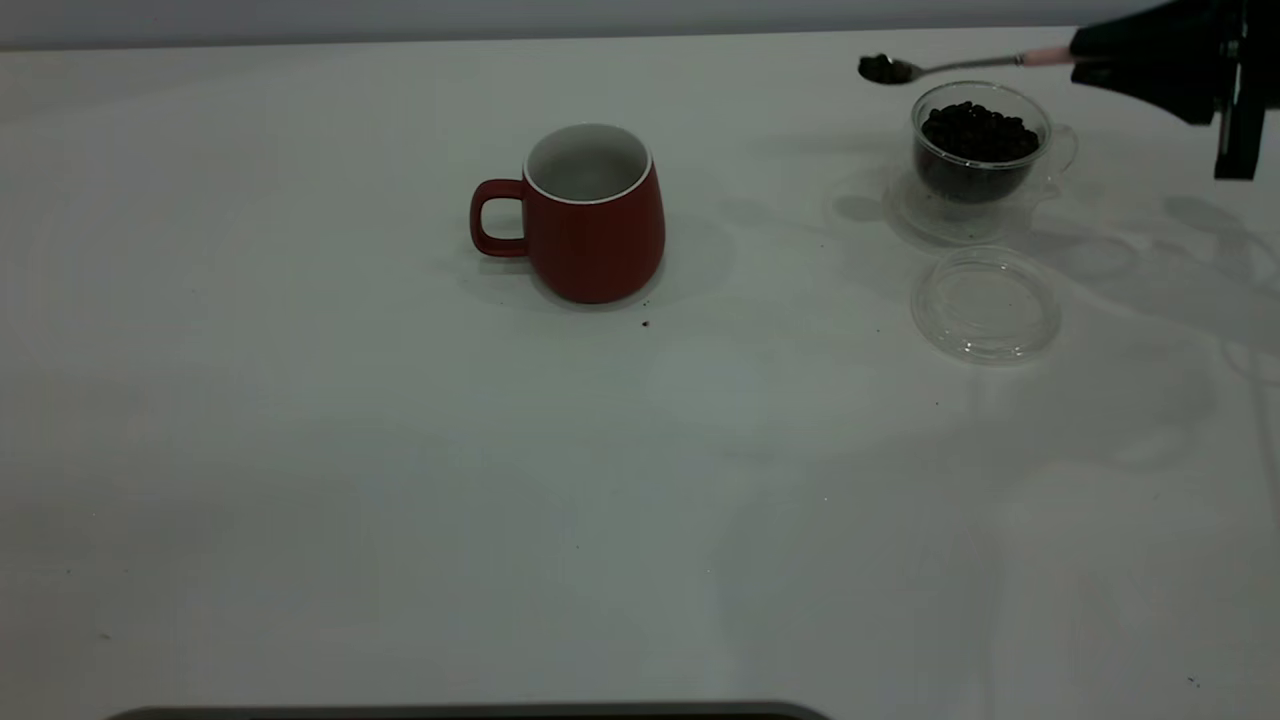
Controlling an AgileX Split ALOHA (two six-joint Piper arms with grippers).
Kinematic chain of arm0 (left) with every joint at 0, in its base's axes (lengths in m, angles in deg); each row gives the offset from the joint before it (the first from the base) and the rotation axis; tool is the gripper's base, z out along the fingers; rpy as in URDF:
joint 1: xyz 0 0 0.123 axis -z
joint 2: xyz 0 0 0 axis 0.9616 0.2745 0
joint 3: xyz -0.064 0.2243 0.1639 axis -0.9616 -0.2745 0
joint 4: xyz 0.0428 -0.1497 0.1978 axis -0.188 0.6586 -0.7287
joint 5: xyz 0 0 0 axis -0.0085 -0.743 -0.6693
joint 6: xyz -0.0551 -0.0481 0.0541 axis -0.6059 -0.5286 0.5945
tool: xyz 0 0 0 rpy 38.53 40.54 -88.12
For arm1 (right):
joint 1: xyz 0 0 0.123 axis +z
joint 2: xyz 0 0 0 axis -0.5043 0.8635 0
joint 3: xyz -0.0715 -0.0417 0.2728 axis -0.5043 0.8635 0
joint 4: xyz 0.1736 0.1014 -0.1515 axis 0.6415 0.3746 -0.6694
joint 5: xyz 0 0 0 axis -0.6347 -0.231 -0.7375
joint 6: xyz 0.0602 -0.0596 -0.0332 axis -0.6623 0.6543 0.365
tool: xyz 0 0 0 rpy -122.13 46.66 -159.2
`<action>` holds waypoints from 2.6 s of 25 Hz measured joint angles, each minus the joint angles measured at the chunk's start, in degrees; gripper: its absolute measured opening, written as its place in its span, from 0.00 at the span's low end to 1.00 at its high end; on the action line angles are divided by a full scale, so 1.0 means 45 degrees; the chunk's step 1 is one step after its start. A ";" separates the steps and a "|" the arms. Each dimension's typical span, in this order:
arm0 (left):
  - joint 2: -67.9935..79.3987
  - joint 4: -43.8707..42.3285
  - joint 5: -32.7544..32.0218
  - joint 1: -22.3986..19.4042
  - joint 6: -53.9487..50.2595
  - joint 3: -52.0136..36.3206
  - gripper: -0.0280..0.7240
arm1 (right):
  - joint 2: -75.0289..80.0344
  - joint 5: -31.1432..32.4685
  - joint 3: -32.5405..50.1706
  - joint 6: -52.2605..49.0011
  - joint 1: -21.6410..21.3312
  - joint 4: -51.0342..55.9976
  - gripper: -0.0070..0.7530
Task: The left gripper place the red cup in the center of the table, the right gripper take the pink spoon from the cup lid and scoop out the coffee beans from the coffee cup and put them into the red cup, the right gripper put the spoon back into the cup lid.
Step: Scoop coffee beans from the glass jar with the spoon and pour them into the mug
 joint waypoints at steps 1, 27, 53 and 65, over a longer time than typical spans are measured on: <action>0.0000 0.0000 0.0000 0.0000 0.0000 0.0000 0.65 | -0.0118 0.0000 0.0000 0.0000 0.0089 0.0000 0.15; 0.0000 0.0000 0.0000 0.0000 0.0000 0.0000 0.65 | -0.0522 0.0010 0.0000 -0.0106 0.3810 0.1180 0.15; 0.0000 0.0000 0.0000 0.0000 0.0000 0.0000 0.65 | -0.0522 -0.3091 0.0000 0.0809 0.5563 0.1479 0.15; 0.0000 0.0000 0.0000 0.0000 0.0000 0.0000 0.65 | -0.0668 -0.3128 0.0000 0.1133 0.5563 0.1508 0.15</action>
